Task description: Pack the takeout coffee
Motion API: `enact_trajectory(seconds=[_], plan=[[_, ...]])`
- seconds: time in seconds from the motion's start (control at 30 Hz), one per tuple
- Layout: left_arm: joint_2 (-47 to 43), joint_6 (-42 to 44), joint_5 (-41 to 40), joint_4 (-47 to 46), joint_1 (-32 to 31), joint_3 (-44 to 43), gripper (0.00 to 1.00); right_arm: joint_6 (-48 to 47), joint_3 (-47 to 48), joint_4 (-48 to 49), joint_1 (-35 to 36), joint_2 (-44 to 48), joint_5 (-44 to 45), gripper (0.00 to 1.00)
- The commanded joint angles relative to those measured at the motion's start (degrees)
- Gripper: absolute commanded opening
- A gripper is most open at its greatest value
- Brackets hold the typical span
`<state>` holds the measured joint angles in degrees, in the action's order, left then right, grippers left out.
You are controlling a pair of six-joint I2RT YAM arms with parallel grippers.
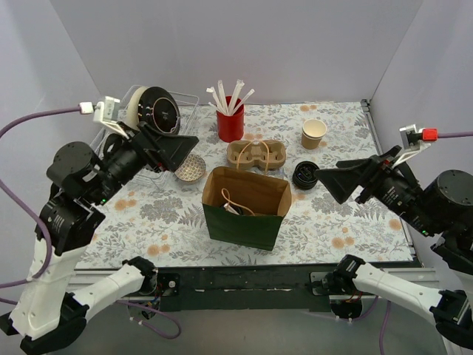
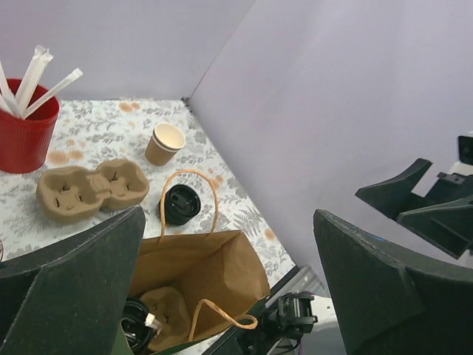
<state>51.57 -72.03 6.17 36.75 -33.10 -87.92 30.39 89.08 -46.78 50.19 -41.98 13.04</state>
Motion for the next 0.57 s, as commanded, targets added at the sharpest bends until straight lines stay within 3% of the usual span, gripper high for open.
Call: enact_trajectory(seconds=[0.0,0.53], plan=[[0.02,-1.1,-1.08,-2.14,0.06,1.53,0.98,-0.69,-2.33,7.85,-0.27,2.51,-3.19,0.99],[-0.24,-2.15,0.07,-0.98,0.06,1.35,0.98,-0.34,-3.47,8.11,-0.19,2.95,-3.46,0.99]])
